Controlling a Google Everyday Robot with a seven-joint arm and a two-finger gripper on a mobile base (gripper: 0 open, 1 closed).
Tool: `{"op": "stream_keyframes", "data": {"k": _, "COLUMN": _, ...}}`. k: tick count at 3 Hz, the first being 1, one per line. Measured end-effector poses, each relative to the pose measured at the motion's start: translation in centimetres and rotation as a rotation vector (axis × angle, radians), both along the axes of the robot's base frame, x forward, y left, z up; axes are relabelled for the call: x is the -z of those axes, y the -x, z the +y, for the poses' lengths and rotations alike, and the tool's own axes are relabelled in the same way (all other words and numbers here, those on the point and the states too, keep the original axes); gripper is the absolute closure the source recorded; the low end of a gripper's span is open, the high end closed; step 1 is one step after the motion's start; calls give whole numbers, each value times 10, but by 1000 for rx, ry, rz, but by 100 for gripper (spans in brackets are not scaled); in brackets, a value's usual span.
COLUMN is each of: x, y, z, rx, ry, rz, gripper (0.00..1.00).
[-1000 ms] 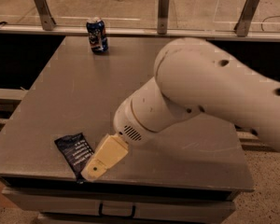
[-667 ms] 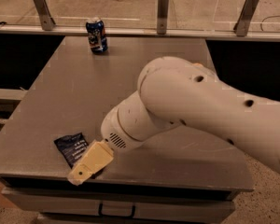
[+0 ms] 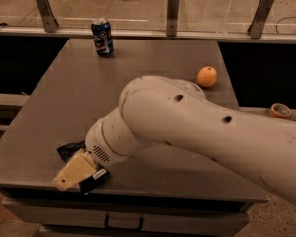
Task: Move rxbar blueberry near pepsi can
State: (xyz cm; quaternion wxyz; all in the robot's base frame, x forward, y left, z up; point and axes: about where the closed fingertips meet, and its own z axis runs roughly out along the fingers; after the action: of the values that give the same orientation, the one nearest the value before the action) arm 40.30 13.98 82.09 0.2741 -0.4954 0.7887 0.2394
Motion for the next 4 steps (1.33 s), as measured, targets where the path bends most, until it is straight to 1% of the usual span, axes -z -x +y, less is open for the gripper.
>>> {"op": "stream_keyframes", "data": {"k": 1, "x": 2, "y": -1, "z": 3, "rx": 30, "ry": 7, "rz": -17, "gripper": 41}}
{"op": "stream_keyframes", "data": {"k": 3, "x": 0, "y": 1, "z": 2, "rx": 41, "ry": 14, "rz": -24, "gripper": 87}}
{"op": "stream_keyframes", "data": {"k": 4, "x": -1, "y": 0, "z": 2, "rx": 41, "ry": 14, "rz": -24, "gripper": 100}}
